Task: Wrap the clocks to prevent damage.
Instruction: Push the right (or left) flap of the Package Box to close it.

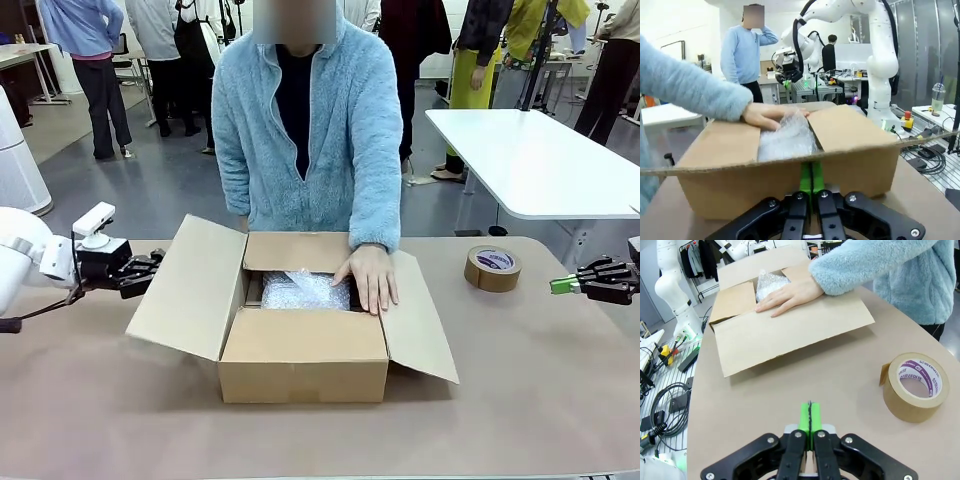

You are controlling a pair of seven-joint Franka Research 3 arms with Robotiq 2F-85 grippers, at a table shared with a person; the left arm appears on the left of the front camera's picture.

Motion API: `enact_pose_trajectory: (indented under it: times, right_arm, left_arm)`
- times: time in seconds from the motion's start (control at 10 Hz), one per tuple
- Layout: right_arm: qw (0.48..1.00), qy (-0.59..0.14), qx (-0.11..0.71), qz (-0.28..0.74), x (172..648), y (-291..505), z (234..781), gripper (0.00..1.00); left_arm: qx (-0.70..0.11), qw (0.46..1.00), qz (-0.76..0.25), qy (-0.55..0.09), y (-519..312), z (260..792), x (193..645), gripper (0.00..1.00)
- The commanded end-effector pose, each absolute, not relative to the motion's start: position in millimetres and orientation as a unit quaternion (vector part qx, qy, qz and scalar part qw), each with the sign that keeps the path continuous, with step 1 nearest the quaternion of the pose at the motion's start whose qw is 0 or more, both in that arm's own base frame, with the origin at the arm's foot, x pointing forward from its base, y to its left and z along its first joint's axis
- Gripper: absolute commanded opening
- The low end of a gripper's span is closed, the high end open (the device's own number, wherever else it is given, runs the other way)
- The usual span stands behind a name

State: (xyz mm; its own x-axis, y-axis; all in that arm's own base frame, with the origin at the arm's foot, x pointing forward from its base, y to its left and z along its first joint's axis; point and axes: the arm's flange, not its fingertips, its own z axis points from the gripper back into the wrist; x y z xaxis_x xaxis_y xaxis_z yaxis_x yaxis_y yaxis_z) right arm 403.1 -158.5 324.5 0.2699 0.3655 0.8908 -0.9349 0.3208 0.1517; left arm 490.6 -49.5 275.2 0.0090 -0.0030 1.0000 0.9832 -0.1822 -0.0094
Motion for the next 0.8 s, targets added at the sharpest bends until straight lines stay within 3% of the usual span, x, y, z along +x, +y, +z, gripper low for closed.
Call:
enact_pose_trajectory:
  times: [0.0,0.7]
  right_arm:
    - [0.710,-0.391,0.362,0.460,402,-159,324,0.01]
    - [0.710,-0.391,0.362,0.460,402,-159,324,0.01]
  left_arm:
    - [-0.533,0.433,-0.562,-0.461,-74,289,481,0.01]
    - [-0.493,0.424,-0.631,-0.424,-184,276,471,0.01]
